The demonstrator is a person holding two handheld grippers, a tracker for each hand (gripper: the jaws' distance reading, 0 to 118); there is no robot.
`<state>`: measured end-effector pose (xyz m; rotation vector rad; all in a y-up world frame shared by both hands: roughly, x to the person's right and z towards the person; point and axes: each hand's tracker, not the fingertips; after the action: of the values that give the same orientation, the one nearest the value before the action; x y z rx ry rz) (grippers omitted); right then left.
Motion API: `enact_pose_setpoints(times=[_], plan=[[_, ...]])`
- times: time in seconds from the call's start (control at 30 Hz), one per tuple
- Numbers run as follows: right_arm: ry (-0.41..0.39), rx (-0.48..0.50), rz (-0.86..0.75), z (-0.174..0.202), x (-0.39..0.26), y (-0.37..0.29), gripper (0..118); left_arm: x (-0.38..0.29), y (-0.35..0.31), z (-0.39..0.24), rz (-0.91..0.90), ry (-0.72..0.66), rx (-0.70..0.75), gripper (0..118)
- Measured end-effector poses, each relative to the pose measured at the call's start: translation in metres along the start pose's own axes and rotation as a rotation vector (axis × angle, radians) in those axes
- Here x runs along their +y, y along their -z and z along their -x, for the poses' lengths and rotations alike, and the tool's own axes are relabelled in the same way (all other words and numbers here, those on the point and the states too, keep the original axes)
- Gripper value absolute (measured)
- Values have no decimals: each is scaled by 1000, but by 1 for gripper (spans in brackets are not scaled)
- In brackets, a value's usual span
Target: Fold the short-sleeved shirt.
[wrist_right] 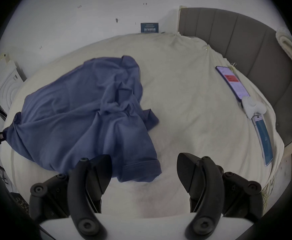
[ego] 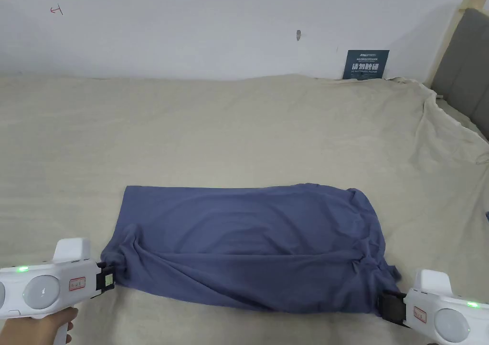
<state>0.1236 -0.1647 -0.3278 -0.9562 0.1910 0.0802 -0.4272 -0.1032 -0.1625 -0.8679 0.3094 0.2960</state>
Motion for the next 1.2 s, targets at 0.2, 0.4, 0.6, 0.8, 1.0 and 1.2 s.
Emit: enact_pose_setpoints(times=[0.2, 0.4, 0.6, 0.8, 1.0, 1.2], plan=[[12, 46, 3, -5, -3, 21, 4, -3, 7, 2, 14, -7, 8, 5], [0, 72, -52, -2, -8, -18, 4, -13, 7, 14, 19, -56, 8, 5], [3, 109, -99, -12, -14, -55, 4, -27, -9, 23, 9, -102, 1, 5], [-9, 129, -90, -31, -38, -70, 4, -56, -30, 40, 24, -119, 8, 5], [-6, 125, -38, -34, -69, -66, 4, -94, -35, 44, 71, -131, 12, 5], [12, 98, 35, -32, -88, -41, 4, -113, -11, 48, 129, -154, 38, 5]])
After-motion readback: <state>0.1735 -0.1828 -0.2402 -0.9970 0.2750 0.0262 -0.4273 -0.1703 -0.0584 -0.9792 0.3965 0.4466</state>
